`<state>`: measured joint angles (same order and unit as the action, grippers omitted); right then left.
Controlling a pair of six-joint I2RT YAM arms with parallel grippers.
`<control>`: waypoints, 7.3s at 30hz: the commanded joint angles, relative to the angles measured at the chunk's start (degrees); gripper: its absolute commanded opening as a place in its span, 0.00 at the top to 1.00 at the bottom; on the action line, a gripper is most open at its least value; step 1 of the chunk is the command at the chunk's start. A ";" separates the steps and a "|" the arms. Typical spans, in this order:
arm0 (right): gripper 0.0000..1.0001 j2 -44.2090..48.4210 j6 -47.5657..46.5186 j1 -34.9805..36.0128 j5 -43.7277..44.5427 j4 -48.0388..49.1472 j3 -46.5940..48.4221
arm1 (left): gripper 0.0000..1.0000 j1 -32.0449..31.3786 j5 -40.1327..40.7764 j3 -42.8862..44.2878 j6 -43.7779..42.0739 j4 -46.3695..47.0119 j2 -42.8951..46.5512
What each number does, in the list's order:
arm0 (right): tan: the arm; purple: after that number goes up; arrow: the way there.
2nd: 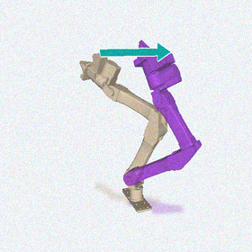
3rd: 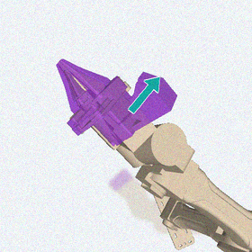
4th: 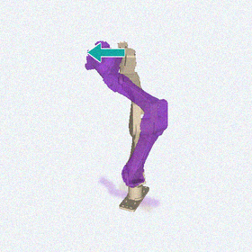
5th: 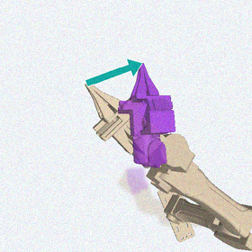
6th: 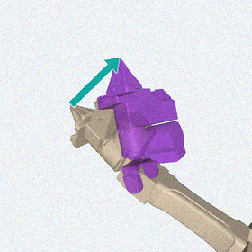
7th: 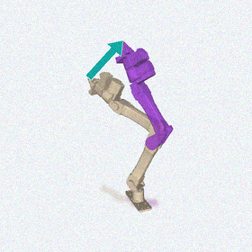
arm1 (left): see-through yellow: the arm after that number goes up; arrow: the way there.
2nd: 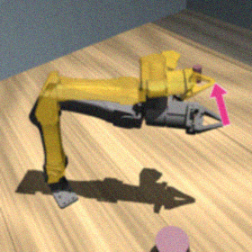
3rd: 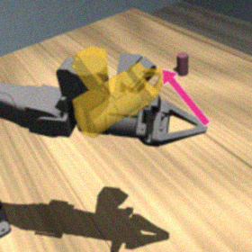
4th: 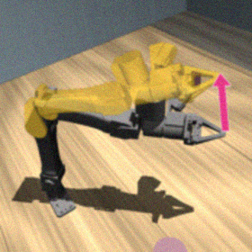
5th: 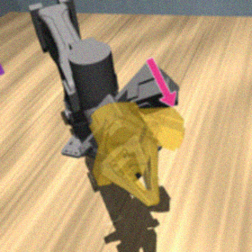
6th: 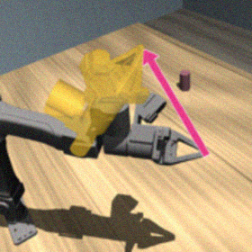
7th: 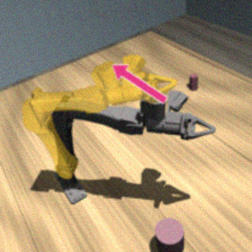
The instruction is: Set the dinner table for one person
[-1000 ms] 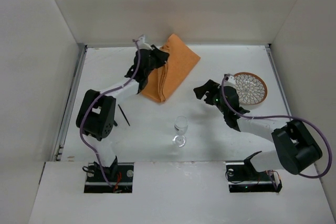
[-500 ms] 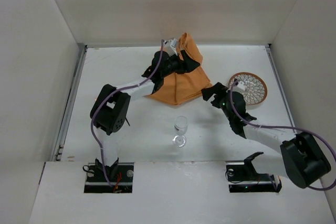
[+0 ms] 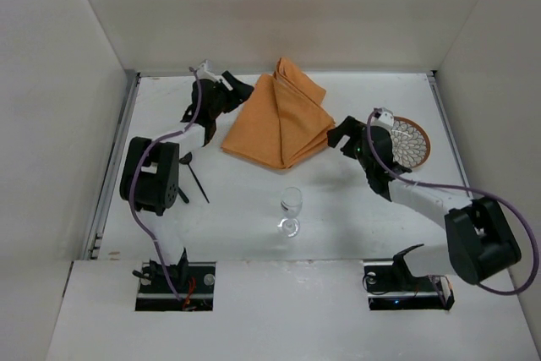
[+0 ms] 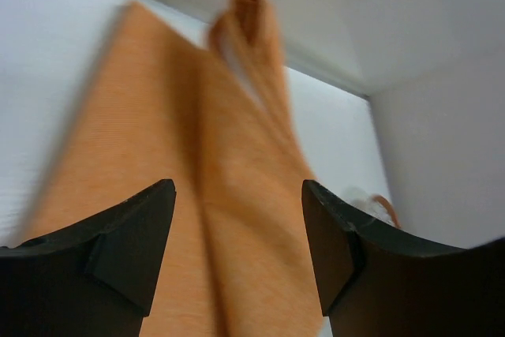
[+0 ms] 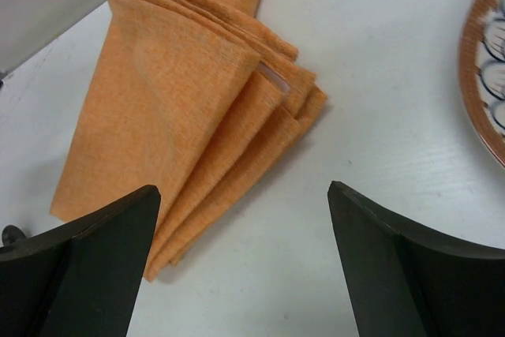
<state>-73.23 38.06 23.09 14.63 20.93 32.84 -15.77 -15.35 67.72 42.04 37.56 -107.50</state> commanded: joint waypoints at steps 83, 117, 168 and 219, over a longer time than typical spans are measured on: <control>0.96 -14.32 15.55 -10.22 -2.69 9.40 1.97 | 0.97 6.06 23.00 -8.48 1.11 0.50 -1.13; 0.28 24.96 7.99 -15.12 2.06 -12.30 -7.08 | 0.58 -2.10 25.54 -21.03 1.03 -2.32 18.80; 1.00 6.33 25.84 -42.58 -14.73 9.14 -4.37 | 0.50 -14.07 31.44 -48.12 -4.60 5.94 40.09; 0.23 -27.51 8.44 -5.20 -7.95 -2.12 31.69 | 0.56 -11.08 39.00 -43.03 -3.72 -6.27 35.18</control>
<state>-106.83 50.50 20.93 6.70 14.55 67.66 -26.55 22.20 22.02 38.17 31.99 -71.33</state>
